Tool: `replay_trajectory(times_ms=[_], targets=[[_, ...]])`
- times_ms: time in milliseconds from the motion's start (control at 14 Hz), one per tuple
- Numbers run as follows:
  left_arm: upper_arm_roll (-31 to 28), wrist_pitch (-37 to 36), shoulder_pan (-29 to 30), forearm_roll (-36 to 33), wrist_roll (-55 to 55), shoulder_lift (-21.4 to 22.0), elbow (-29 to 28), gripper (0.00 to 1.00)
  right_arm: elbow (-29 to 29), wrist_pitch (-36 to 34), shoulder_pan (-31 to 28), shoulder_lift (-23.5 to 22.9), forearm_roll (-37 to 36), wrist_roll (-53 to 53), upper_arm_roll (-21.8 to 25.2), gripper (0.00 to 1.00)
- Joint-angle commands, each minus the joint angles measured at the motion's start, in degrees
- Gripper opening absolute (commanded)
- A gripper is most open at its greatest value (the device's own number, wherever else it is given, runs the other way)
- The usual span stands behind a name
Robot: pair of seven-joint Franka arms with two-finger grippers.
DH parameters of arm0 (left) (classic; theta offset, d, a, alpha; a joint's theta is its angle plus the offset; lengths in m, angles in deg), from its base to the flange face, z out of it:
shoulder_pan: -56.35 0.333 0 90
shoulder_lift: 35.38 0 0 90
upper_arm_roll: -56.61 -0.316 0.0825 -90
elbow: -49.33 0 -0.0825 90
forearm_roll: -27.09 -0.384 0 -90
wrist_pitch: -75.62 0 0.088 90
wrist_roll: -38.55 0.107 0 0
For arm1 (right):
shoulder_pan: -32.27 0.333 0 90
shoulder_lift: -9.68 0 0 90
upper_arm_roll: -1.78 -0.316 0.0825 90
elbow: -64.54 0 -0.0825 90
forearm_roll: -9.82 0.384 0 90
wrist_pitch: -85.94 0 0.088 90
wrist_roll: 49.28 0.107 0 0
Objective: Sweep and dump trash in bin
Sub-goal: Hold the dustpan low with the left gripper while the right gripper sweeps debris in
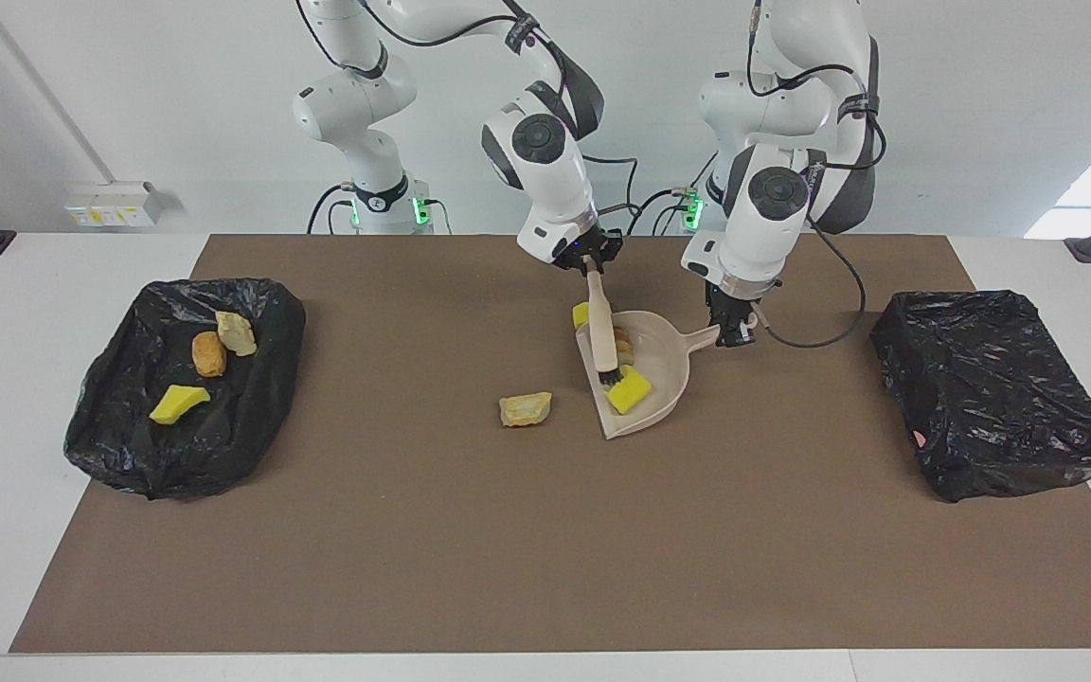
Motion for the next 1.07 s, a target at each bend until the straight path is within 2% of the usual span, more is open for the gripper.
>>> replay_trajectory(times_ms=[0, 214, 642, 785, 999], targets=[[-0.44, 1.75, -0.24, -0.76, -0.89, 1.85, -2.63, 0.00, -3.03, -7.93, -3.30, 1.23, -0.03, 0.04, 0.44, 0.00], [-0.52, 2.19, -0.16, -0.76, -0.98, 2.37, -3.76, 0.00, -3.03, -12.78, -6.30, 2.55, -7.47, -2.59, 0.35, 0.00], [-0.52, 3.69, 0.11, -0.76, -2.03, 3.34, -5.53, 0.00, -1.18, -12.27, -16.22, 1.94, -22.78, -11.63, 0.17, 0.00], [-0.52, 3.69, 0.11, -0.76, -2.03, 3.43, -5.62, 0.00, -1.18, -10.69, -19.39, 0.63, -24.90, -16.19, 0.17, 0.00], [-0.52, 3.69, 0.20, -0.76, -2.64, 3.52, -6.05, 0.00, -1.18, -7.44, -18.18, -2.19, -25.00, -17.54, -0.26, 0.00]])
